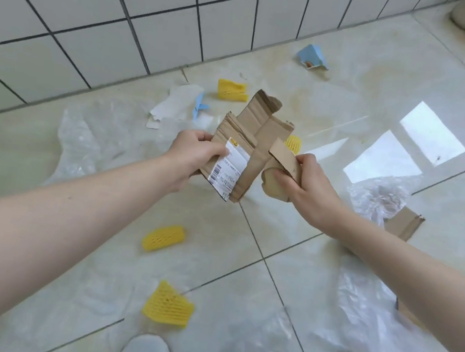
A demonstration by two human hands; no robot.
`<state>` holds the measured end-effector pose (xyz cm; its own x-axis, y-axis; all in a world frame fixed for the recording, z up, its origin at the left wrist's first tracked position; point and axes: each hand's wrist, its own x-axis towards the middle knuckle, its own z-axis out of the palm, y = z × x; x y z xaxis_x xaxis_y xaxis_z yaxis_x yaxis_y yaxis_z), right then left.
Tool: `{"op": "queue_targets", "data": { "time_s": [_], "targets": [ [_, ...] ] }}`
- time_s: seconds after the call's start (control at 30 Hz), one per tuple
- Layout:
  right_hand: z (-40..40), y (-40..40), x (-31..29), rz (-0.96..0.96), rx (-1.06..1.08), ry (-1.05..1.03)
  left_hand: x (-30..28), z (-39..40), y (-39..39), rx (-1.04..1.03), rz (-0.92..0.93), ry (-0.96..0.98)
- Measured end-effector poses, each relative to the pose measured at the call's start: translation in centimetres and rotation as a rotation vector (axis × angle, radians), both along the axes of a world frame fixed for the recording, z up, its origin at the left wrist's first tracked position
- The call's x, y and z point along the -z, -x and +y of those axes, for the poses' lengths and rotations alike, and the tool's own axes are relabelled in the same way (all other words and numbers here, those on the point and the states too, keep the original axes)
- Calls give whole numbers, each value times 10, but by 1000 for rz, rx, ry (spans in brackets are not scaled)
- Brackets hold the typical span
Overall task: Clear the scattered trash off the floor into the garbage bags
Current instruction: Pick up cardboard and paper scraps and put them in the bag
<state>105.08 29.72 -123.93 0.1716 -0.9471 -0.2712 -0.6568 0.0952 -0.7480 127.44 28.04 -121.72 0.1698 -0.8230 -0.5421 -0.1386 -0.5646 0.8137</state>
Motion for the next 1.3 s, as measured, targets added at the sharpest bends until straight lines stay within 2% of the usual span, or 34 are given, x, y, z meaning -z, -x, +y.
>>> {"op": "queue_targets", "data": {
  "time_s": [0.17,0.43,0.6,0.73,0.9,1.07,1.3],
  "targets": [
    [23,-29,-12,-5,-90,13,0,56,-41,-62,-17,-73],
    [53,-67,-23,61,-317,8,-1,131,-104,-157,130,-178],
    [60,-114,-36,87,-488,9,-17,170,-139,-330,187,-103],
    [68,-159,-59,101,-643,49,-38,204,-173,-449,124,3],
    [75,-231,-82,42,-756,98,-61,242,-206,-589,159,81],
    [85,-294,-106,-60,-809,117,-85,273,-232,-684,61,239],
    [113,-360,-135,-168,-918,153,-117,315,-271,-806,-262,439]
  ]
}}
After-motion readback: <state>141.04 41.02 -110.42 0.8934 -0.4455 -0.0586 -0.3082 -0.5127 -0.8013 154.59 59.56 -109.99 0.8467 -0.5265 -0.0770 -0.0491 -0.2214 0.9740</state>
